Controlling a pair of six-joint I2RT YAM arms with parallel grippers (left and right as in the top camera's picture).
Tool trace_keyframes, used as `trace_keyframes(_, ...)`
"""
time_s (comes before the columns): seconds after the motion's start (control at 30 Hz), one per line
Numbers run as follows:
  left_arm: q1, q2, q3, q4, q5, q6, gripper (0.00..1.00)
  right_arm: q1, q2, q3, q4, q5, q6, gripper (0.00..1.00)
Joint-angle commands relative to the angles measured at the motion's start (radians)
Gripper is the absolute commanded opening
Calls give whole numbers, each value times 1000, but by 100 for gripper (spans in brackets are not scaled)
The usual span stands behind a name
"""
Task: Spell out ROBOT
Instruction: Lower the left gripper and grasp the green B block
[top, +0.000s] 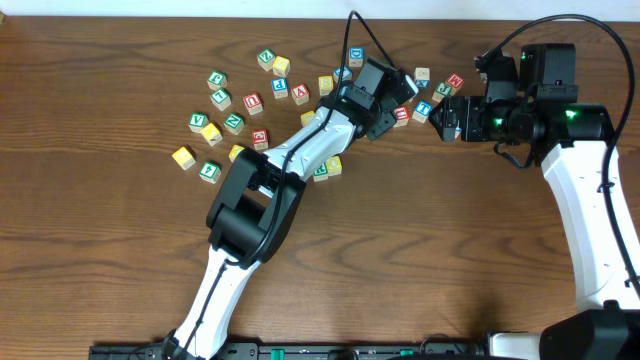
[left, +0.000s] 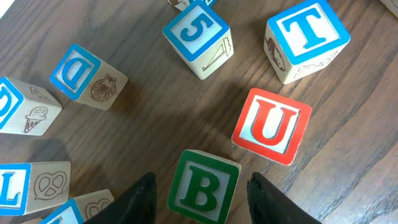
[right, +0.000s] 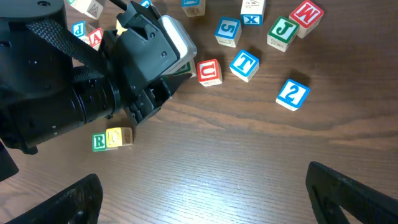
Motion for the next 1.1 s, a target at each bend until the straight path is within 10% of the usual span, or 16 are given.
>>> trace_keyframes(0.0,-1,15,0,0,-5,6,46,-13,0,20,-1,-6,-5,99)
trace_keyframes(1.07,-2,64,-7,8,-1,-6,45,-13,0,20,-1,-6,-5,99)
